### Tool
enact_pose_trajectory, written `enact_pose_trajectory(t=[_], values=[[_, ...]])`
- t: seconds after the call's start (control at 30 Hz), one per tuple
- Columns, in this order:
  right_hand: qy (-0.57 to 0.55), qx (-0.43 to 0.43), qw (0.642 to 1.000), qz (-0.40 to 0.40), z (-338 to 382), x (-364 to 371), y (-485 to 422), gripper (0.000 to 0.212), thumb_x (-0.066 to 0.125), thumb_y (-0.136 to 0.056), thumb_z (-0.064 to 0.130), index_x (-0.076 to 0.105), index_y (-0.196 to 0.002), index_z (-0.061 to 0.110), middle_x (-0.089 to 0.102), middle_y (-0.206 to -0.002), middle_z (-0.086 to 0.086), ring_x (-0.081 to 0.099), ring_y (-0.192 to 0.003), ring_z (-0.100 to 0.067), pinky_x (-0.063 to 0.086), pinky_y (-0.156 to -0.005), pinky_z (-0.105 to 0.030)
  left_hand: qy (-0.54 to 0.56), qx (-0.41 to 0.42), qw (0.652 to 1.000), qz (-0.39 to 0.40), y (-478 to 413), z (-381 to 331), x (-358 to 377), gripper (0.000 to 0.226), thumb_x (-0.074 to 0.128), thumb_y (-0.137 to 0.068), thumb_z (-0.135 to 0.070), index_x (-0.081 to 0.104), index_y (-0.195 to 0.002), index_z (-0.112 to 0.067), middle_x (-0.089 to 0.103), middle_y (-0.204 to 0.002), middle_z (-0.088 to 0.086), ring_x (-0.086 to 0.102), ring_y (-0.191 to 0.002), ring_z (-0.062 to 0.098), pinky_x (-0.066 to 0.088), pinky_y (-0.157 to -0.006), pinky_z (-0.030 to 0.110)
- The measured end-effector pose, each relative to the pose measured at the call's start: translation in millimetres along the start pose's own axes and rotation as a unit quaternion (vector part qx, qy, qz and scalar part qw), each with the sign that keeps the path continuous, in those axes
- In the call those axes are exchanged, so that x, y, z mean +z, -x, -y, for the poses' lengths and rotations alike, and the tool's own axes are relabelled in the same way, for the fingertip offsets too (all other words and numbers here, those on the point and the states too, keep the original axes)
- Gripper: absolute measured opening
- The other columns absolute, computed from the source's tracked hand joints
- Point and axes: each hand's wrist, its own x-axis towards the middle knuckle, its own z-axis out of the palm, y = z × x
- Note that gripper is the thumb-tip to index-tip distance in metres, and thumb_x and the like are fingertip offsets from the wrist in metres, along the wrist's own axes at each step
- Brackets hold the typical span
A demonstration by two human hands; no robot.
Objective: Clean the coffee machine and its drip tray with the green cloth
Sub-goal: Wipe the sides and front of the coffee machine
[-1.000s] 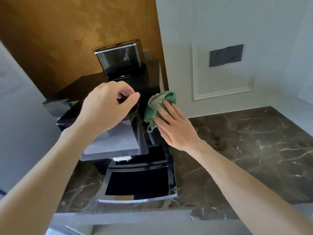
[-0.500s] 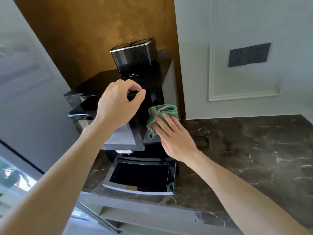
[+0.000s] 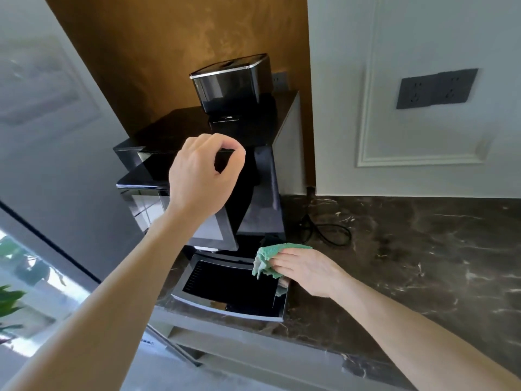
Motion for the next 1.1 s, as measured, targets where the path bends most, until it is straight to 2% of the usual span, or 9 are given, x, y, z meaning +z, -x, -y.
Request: enact_pose_trajectory(t=[0.1,0.27,0.43,0.63,0.8,0.87,0.97,1.03,1.1], values=[[-0.005,-0.035,0.997,-0.063,-29,-22,-3,0.054,0.068,-0.09,0.025,0.06,-0.143,0.02,0.047,-0.157,0.004,0.036,-0.149,-0.014,-0.015,-0.126,-0.037,-0.012,0.008,1.0,-0.014,0,-2,1,0.022,0.05,-0.101,-0.039,0.07,-0.102,-0.031,0.069,-0.105,-0.016,0.056,-0.106,0.008,0.047,-0.079,0.024],[0.003,-0.054,0.981,-0.185,-75,-68,-22,0.05,0.044,-0.103,0.021,0.045,-0.153,0.012,0.035,-0.164,-0.007,0.022,-0.156,-0.024,0.001,-0.129,-0.04,-0.035,-0.006,0.998,-0.053,1,-11,5,0.023,0.05,-0.1,-0.039,0.071,-0.101,-0.031,0.067,-0.103,-0.019,0.057,-0.105,0.008,0.042,-0.077,0.027],[0.078,-0.05,0.981,-0.17,-70,-72,-46,0.06,0.038,-0.106,0.034,0.027,-0.16,0.008,0.019,-0.169,-0.01,0.013,-0.158,-0.025,-0.025,-0.12,-0.043,-0.043,-0.037,0.997,-0.059,1,-13,7,0.029,0.047,-0.099,-0.044,0.072,-0.106,-0.032,0.068,-0.108,-0.021,0.053,-0.11,0.001,0.032,-0.08,0.01],[0.166,-0.054,0.977,-0.12,-59,-68,-55,0.072,0.035,-0.106,0.042,0.006,-0.16,0.004,0.004,-0.17,-0.011,0.003,-0.158,-0.026,-0.044,-0.101,-0.054,-0.04,-0.052,0.995,-0.069,3,-15,7,0.03,0.046,-0.099,-0.042,0.071,-0.11,-0.031,0.066,-0.109,-0.021,0.052,-0.113,0.002,0.035,-0.084,0.014],[0.163,-0.08,0.967,-0.178,-56,-52,-50,0.072,0.033,-0.106,0.039,0.008,-0.161,-0.001,0.004,-0.17,-0.017,0.003,-0.158,-0.031,-0.021,-0.121,-0.05,-0.04,-0.06,0.996,-0.053,5,-19,6,0.035,0.043,-0.098,-0.044,0.07,-0.115,-0.03,0.064,-0.11,-0.021,0.05,-0.115,0.002,0.037,-0.088,0.028],[0.166,-0.129,0.965,-0.159,-48,-30,-35,0.063,0.041,-0.105,0.038,0.031,-0.158,0.005,0.024,-0.168,-0.011,0.018,-0.156,-0.026,-0.003,-0.127,-0.043,-0.035,-0.064,0.996,-0.049,6,-18,4,0.034,0.044,-0.098,-0.045,0.07,-0.116,-0.031,0.062,-0.108,-0.026,0.05,-0.115,0.001,0.038,-0.09,0.031],[0.079,-0.18,0.971,-0.138,-48,-4,-19,0.042,0.065,-0.091,0.041,0.071,-0.13,0.027,0.058,-0.146,0.011,0.047,-0.139,-0.007,0.021,-0.124,-0.028,-0.009,-0.066,0.997,-0.04,7,-17,1,0.033,0.046,-0.097,-0.047,0.07,-0.115,-0.032,0.062,-0.106,-0.032,0.051,-0.114,-0.003,0.041,-0.093,0.033],[0.044,-0.175,0.963,-0.2,-60,2,-18,0.041,0.069,-0.09,0.032,0.07,-0.131,0.024,0.058,-0.145,0.009,0.048,-0.138,-0.007,0.021,-0.124,-0.027,0.01,-0.067,0.997,-0.038,5,-18,-2,0.029,0.049,-0.097,-0.043,0.071,-0.113,-0.031,0.062,-0.105,-0.036,0.053,-0.112,-0.006,0.042,-0.093,0.031],[0.007,-0.149,0.954,-0.261,-79,-5,-16,0.055,0.06,-0.098,0.023,0.05,-0.151,0.016,0.041,-0.161,0.0,0.034,-0.149,-0.014,0.017,-0.127,-0.032,0.025,-0.077,0.996,-0.029,3,-22,-4,0.023,0.052,-0.102,-0.036,0.072,-0.11,-0.03,0.062,-0.105,-0.039,0.055,-0.106,-0.008,0.042,-0.088,0.027]])
